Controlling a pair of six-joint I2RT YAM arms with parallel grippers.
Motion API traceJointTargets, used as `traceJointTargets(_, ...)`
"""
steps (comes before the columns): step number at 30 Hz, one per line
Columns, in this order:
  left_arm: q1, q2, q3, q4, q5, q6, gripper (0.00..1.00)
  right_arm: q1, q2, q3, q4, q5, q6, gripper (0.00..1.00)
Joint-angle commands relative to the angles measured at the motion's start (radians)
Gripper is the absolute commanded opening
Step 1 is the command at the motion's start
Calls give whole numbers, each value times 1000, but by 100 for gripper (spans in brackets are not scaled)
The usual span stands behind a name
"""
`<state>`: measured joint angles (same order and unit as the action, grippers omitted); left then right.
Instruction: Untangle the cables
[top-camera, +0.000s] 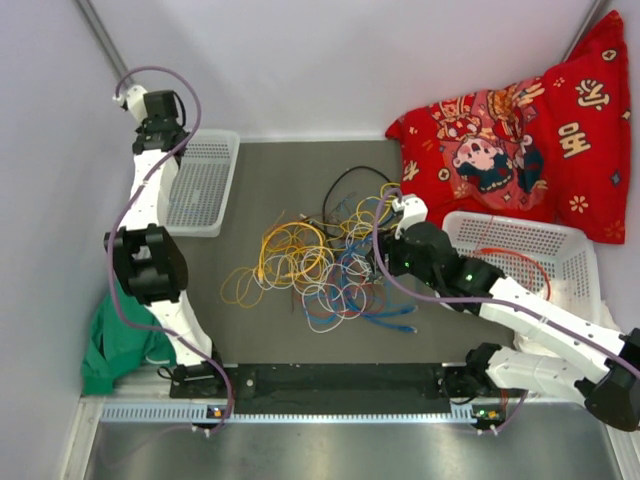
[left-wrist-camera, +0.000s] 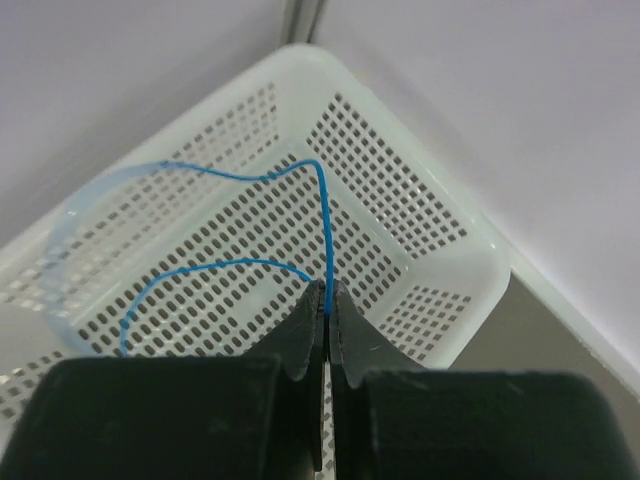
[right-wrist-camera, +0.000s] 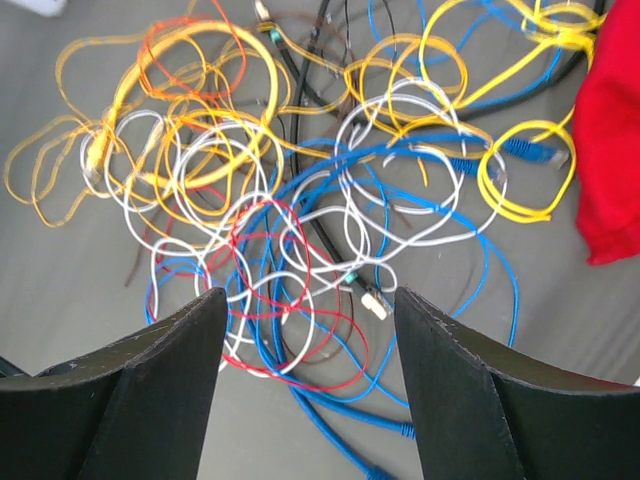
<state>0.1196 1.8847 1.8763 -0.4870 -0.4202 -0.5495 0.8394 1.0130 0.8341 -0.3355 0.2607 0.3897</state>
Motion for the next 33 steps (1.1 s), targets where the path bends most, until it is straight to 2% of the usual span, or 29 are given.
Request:
traceJointTargets(1,-8,-10,-71,109,103,-30,0,-11,4,-24,59,-23,26,67)
traceJointTargets(4,-14,-24,-120,133,129,-36,0,-11,10,-26,61,-15,26,68)
traceJointTargets(6,-14,-30,-134,134,149,-29,0,-14,10,-18,55,-5,26,72)
traceJointTargets(7,-15,-32,-128,125,155,-26,23,-13,12,-13,47,-5,26,74)
traceJointTargets(9,-17,-53,-131,114,161,-26,48,-13,13,3,33,12,18,81)
traceJointTargets(10,-20,-65,-146,117,159,-24,64,-14,15,8,23,23,20,83)
traceJointTargets(12,-35,-113,-163,136,159,-15,78,-14,18,10,7,40,24,86)
traceJointTargets(14,-79,-157,-189,134,141,3,99,-22,33,0,9,35,41,87)
traceJointTargets(19,-224,-288,-365,180,77,10,99,-30,107,-23,27,-9,69,84)
traceJointTargets(22,-359,-396,-506,223,63,-10,99,-29,165,-27,62,-61,69,81)
traceJointTargets(23,-432,-453,-546,244,89,-18,99,-29,198,-24,65,-72,72,80)
traceJointTargets(26,-562,-548,-696,306,123,-35,99,-29,254,-7,69,-69,69,79)
traceJointTargets(33,-702,-708,-914,265,144,-127,99,-29,389,-4,125,-115,78,81)
